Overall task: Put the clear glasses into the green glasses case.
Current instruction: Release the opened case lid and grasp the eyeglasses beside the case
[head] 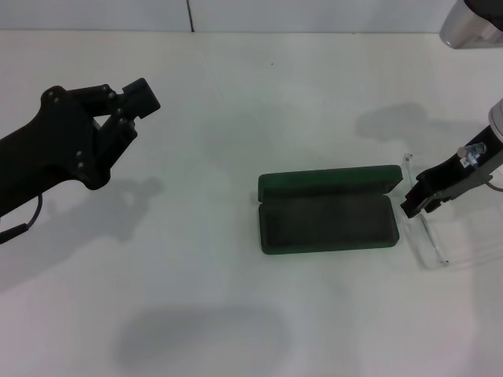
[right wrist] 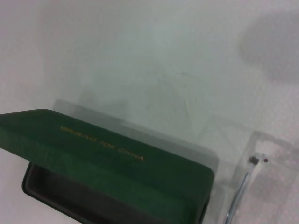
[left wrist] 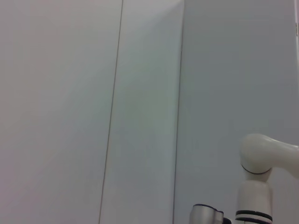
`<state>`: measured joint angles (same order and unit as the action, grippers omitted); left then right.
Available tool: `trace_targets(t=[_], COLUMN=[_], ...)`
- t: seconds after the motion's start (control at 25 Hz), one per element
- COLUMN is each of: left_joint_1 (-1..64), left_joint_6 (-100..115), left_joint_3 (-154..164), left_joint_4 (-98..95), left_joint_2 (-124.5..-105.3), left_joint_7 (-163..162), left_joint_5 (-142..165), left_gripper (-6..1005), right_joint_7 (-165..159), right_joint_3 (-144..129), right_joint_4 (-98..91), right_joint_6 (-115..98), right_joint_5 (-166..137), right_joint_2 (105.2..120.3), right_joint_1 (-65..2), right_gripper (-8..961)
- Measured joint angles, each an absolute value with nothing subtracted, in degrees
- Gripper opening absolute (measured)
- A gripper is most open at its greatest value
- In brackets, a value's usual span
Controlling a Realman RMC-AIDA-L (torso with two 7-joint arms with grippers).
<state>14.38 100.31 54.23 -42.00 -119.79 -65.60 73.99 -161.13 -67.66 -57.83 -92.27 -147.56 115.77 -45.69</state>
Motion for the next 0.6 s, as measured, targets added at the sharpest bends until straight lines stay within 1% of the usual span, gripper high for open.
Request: trace_targets(t=[0.44,0.6], left_joint_1=[14.26,14.24], left_joint_6=[100.38,100.59], left_joint_3=[54.23,54.23], left_joint_4=[-41.16,-40.64], left_joint_2=[-119.76,-119.67], left_joint_7=[-65.59,-65.57], left_joint_5=[72.37,71.94], left_gripper=[53,53], right_joint_7=[-160.47,-159.6], right_joint_3=[-68.2,-68.27], right_joint_4=[-58.65,-58.72], right_joint_6=[-92.6,-92.42], right_joint_5=[-147.59,-147.93], right_joint_2=[115.75,115.74], right_joint_1=[-44.29,-43.98], right_gripper=[216,209])
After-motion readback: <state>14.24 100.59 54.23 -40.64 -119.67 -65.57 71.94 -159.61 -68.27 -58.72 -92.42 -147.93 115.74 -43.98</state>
